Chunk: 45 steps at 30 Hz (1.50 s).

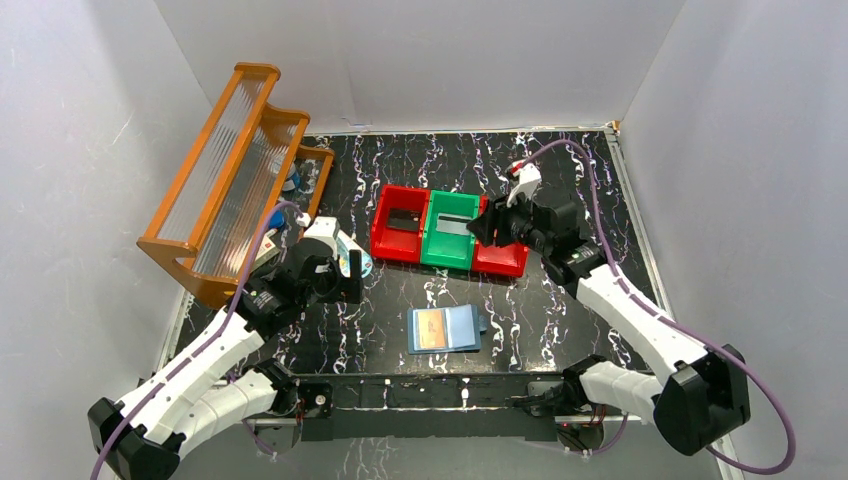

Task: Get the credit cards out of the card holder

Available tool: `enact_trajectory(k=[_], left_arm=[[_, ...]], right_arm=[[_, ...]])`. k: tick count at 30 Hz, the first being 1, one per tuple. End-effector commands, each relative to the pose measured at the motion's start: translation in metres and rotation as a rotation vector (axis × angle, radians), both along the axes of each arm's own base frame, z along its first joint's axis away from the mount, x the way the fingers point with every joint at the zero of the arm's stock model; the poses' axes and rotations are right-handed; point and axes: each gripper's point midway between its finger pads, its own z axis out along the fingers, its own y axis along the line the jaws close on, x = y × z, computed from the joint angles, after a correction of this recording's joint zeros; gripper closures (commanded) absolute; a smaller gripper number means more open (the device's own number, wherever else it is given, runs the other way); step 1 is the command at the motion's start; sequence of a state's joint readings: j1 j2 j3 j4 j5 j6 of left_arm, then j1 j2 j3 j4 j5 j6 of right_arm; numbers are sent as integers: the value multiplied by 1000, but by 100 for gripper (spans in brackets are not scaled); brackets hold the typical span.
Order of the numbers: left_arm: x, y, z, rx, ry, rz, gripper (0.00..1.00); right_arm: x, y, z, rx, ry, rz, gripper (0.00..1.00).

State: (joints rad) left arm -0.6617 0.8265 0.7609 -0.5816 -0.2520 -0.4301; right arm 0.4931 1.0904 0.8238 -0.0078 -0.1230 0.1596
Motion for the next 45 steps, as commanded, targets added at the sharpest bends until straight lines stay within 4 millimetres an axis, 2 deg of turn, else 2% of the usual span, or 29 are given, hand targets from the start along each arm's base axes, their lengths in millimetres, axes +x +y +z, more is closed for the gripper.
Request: enact_trajectory(k=[1, 5, 9, 13, 15, 19, 23, 33, 45], left_arm=[[3, 16, 8, 29, -41, 72, 2], [3, 23, 11, 38, -56, 108, 2], [3, 27, 11, 43, -60, 130, 2], [3, 28, 11, 47, -58, 133, 2], [3, 28, 10, 50, -53, 134, 2], [3, 27, 9, 52, -46, 130, 2], [4, 28, 9, 53, -48, 133, 2], [3, 27, 10, 50, -49, 132, 2], [3, 27, 8, 53, -44, 131, 2]], right_arm=[[-60, 40, -43, 323, 554, 34, 44], [-86, 56, -69, 277, 620, -58, 42], [-106, 56, -98, 124, 641, -228, 37], [-132, 79, -115, 60, 666, -224, 33], [-141, 79, -133, -48, 683, -268, 31], [-147, 87, -140, -198, 644, -316, 26], [-150, 94, -148, -276, 635, -320, 24], [-152, 100, -164, -357, 645, -326, 23], [-160, 111, -187, -377, 695, -273, 23]])
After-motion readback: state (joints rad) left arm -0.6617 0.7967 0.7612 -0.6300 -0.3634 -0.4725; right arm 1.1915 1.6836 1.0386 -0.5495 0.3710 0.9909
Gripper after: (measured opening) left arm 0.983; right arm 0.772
